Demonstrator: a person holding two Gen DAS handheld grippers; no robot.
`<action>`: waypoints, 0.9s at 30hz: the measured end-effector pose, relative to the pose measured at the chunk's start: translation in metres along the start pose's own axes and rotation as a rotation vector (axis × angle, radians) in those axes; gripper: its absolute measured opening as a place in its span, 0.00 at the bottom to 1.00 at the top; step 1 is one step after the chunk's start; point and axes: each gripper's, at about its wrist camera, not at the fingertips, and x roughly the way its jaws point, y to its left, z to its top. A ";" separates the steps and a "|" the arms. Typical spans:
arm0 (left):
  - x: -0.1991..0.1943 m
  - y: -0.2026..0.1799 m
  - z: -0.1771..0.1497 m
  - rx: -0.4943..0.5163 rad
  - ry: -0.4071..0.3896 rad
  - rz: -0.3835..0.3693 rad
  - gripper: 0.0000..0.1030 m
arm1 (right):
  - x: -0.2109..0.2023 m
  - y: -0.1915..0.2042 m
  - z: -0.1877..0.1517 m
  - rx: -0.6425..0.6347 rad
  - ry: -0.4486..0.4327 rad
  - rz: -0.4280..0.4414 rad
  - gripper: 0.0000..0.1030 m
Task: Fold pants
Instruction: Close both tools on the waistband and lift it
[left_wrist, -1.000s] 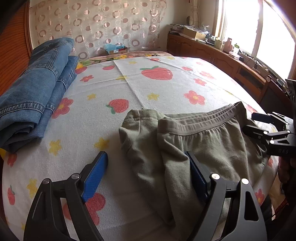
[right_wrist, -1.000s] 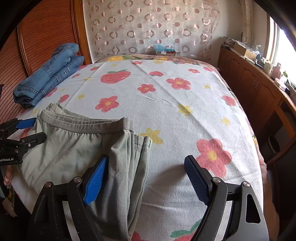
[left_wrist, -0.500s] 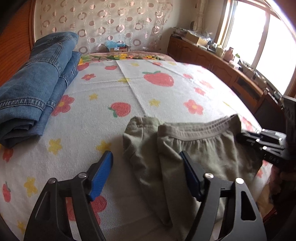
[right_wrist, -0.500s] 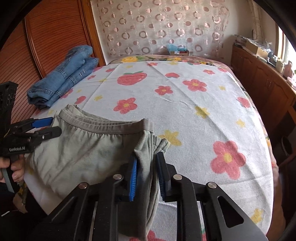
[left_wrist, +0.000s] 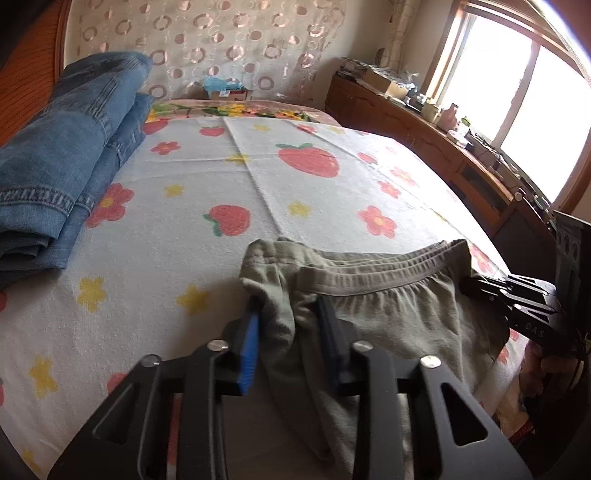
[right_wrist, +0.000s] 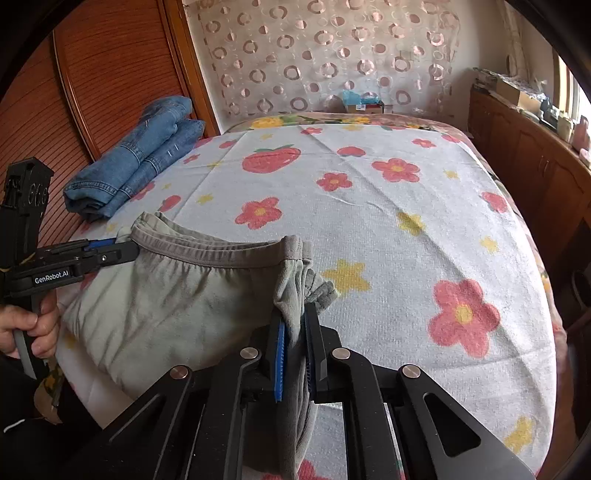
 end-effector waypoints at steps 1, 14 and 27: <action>-0.002 -0.001 0.000 0.004 -0.006 -0.006 0.19 | -0.001 0.000 0.000 0.003 -0.004 0.004 0.08; -0.044 -0.027 0.006 0.063 -0.111 -0.025 0.14 | -0.020 0.009 0.002 0.001 -0.088 0.032 0.07; -0.075 -0.044 0.015 0.096 -0.209 -0.032 0.09 | -0.041 0.022 0.014 -0.067 -0.181 0.005 0.07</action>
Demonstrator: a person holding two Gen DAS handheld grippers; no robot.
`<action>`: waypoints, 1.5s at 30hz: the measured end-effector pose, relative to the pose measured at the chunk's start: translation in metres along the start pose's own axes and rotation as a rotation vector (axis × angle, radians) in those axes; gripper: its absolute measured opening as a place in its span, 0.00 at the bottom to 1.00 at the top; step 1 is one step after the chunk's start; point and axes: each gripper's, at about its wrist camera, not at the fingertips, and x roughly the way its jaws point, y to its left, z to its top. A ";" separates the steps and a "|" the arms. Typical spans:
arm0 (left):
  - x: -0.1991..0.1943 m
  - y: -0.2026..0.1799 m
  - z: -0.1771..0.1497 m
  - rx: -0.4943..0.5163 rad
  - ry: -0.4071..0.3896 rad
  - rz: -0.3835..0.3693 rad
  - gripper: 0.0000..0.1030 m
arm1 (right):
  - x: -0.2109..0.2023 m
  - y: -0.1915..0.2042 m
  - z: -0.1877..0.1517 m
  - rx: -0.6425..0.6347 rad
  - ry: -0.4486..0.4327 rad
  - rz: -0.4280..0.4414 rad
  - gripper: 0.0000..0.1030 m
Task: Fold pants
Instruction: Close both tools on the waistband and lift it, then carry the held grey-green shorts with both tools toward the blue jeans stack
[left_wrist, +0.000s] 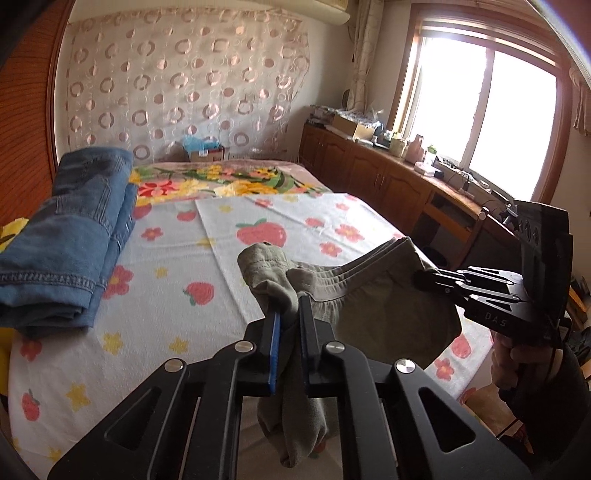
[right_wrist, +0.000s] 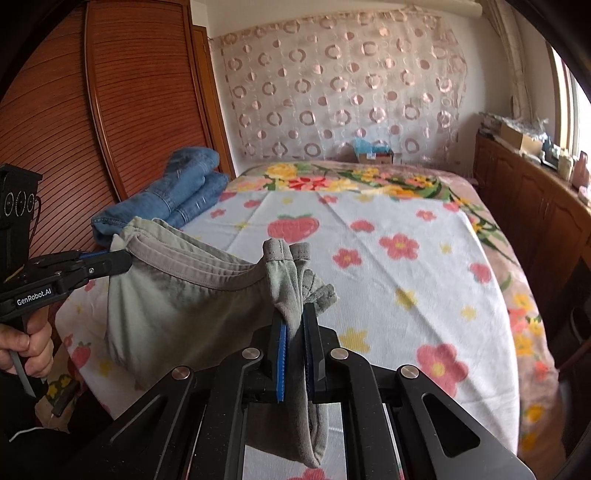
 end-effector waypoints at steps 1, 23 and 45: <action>0.000 0.000 0.001 0.002 -0.003 0.002 0.09 | -0.001 0.001 0.001 -0.008 -0.005 -0.004 0.07; 0.017 0.021 0.043 -0.003 -0.047 0.058 0.09 | 0.044 0.003 0.038 -0.101 -0.027 0.024 0.07; -0.028 0.079 0.113 0.004 -0.194 0.155 0.09 | 0.077 0.033 0.142 -0.232 -0.143 0.066 0.07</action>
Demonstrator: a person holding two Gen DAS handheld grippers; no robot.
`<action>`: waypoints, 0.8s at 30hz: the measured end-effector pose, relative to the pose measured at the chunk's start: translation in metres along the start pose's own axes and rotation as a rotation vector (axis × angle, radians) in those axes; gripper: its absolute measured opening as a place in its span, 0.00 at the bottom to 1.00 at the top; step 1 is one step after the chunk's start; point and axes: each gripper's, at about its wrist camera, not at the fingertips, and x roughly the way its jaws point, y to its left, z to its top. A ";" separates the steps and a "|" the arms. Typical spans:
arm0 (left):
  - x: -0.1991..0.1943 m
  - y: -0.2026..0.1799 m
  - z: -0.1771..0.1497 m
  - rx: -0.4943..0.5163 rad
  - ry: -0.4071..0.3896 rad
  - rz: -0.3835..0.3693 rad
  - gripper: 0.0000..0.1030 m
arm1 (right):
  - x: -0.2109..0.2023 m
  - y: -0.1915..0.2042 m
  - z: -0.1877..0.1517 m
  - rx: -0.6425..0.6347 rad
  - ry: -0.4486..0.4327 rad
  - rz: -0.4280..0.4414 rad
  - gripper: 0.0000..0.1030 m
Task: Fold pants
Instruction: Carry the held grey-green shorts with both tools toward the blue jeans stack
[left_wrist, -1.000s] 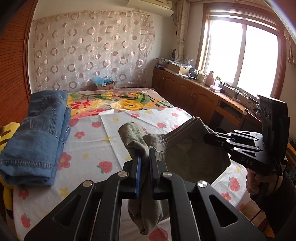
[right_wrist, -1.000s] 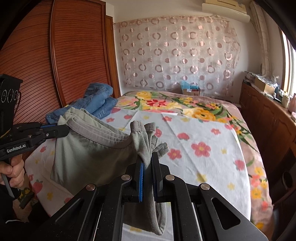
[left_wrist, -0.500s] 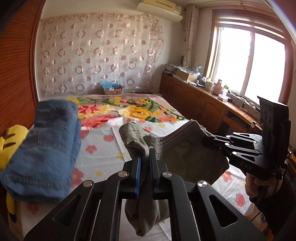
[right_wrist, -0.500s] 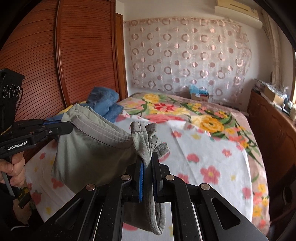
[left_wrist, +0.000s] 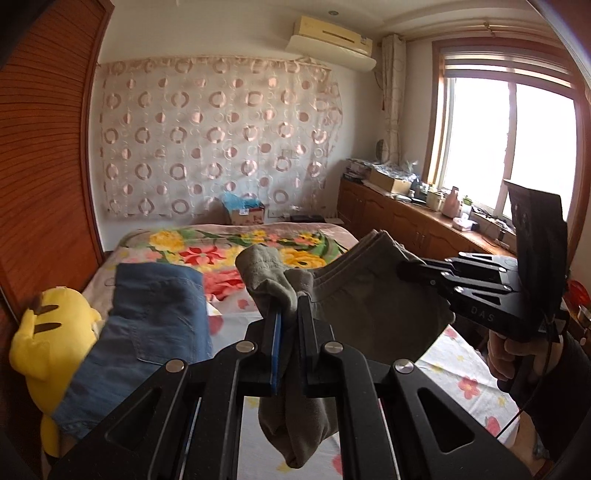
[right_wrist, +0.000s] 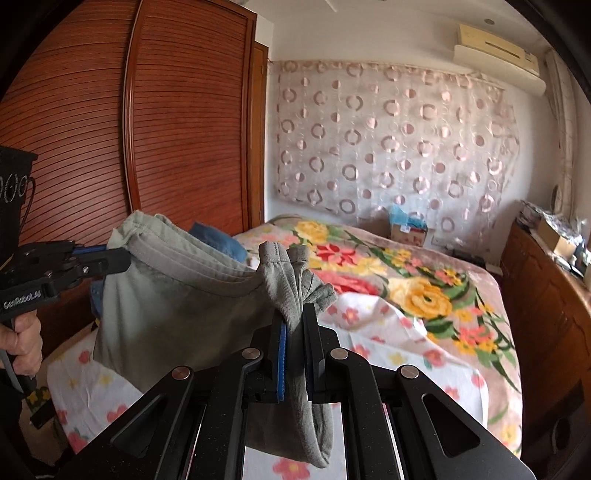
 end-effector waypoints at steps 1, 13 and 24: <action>-0.001 0.001 0.001 0.000 -0.003 0.007 0.09 | 0.005 0.001 0.003 -0.006 -0.005 0.007 0.07; -0.014 0.044 -0.007 -0.050 -0.031 0.118 0.09 | 0.083 -0.010 0.014 -0.071 -0.016 0.114 0.07; -0.012 0.065 -0.011 -0.111 -0.049 0.154 0.09 | 0.147 -0.026 0.039 -0.099 0.001 0.192 0.07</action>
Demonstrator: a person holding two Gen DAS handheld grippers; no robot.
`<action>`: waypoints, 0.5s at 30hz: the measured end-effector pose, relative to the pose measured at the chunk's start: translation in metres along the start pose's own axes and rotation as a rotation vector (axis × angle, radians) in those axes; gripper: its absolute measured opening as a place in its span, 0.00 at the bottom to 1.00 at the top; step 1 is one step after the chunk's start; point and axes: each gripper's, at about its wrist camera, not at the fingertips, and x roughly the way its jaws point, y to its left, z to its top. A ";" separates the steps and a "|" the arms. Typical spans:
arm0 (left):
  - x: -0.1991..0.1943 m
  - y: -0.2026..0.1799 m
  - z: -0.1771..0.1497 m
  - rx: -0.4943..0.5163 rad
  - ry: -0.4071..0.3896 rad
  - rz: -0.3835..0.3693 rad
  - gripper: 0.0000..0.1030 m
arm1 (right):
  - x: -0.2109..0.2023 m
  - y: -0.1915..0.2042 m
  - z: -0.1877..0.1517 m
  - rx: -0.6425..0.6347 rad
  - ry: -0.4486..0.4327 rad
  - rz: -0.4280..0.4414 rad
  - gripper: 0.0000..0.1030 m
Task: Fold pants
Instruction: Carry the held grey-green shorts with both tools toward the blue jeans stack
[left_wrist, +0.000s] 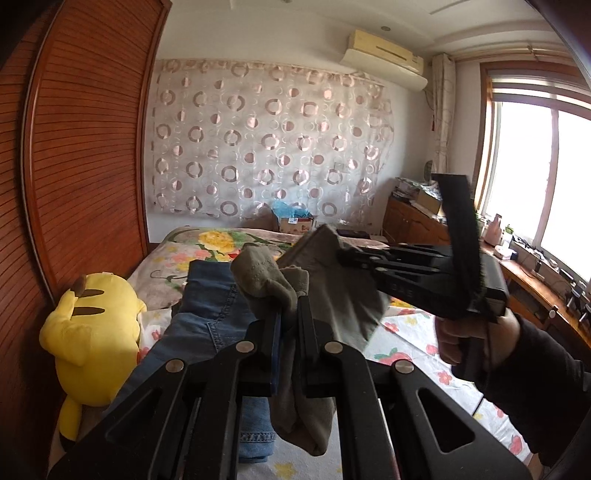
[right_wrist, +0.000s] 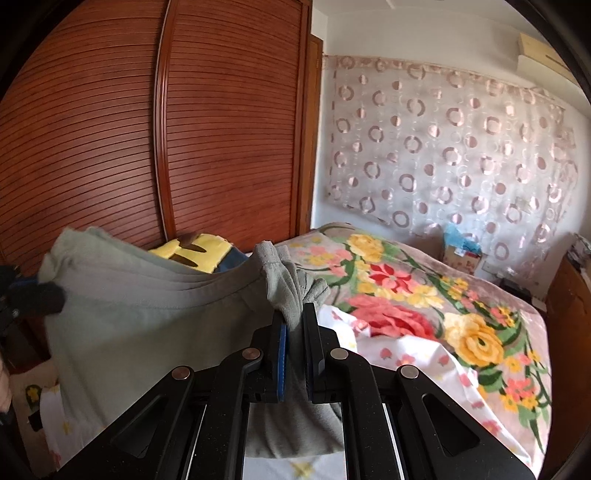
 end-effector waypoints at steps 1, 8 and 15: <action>0.001 0.003 0.001 -0.007 -0.001 0.005 0.09 | 0.007 0.000 0.003 0.000 -0.001 0.012 0.07; 0.002 0.034 -0.004 -0.075 -0.003 0.069 0.09 | 0.049 0.001 0.018 -0.035 0.001 0.092 0.07; 0.021 0.064 -0.034 -0.138 0.071 0.125 0.09 | 0.085 0.003 0.019 -0.104 0.032 0.127 0.07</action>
